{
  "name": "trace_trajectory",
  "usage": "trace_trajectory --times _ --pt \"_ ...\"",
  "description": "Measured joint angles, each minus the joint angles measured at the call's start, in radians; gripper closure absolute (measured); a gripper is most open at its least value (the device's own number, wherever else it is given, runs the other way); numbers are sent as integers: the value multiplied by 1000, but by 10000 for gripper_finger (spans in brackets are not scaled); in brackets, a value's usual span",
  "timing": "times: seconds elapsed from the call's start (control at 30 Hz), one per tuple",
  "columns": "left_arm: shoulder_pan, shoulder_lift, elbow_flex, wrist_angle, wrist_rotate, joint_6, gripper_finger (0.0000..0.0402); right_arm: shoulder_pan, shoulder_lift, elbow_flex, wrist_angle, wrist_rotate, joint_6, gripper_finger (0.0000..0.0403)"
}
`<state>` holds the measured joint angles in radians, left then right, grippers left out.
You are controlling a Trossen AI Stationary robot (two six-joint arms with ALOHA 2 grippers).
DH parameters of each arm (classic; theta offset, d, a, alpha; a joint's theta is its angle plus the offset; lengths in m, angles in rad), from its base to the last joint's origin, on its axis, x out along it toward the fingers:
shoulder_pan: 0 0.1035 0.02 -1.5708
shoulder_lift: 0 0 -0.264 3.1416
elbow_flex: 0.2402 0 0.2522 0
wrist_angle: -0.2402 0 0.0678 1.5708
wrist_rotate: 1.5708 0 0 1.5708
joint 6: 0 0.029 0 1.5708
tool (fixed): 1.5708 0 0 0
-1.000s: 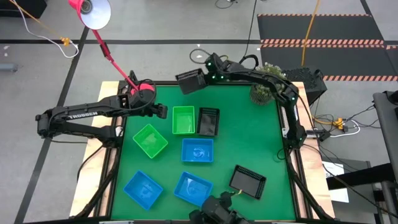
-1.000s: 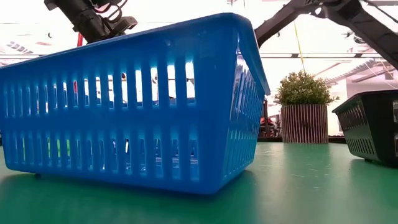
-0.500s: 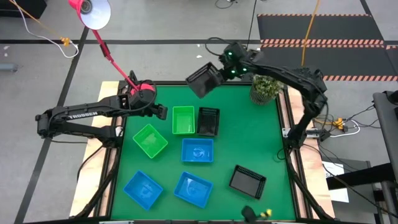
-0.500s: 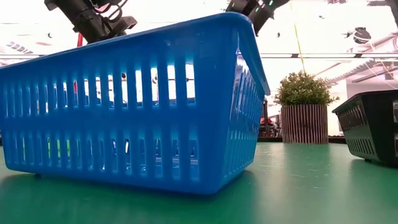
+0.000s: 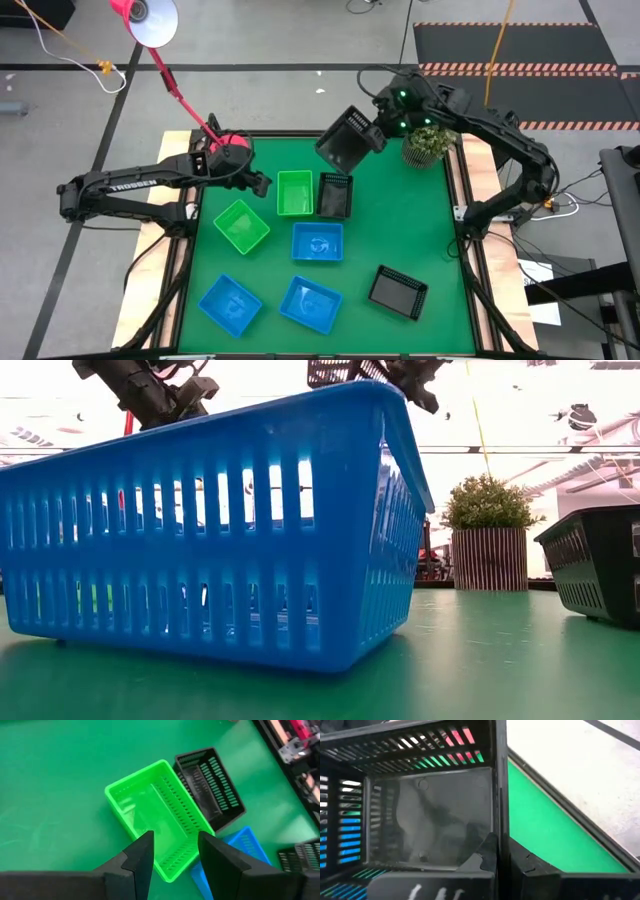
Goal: Stack baskets by color
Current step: Stack the top black bin on top of the middle black bin
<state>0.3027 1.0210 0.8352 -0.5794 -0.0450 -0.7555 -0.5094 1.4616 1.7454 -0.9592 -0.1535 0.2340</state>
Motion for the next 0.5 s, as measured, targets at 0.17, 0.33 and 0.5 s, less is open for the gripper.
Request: trace_trajectory --times 0.17,0.33,0.5 --pt "-26 0 0 12 20 -26 247 54 -6 0 -12 1 -7 403" --pt "-78 0 0 15 19 -32 247 90 0 0 -11 0 -41 403" --pt "-132 0 0 16 16 -33 247 94 -1 0 -11 2 -38 403"
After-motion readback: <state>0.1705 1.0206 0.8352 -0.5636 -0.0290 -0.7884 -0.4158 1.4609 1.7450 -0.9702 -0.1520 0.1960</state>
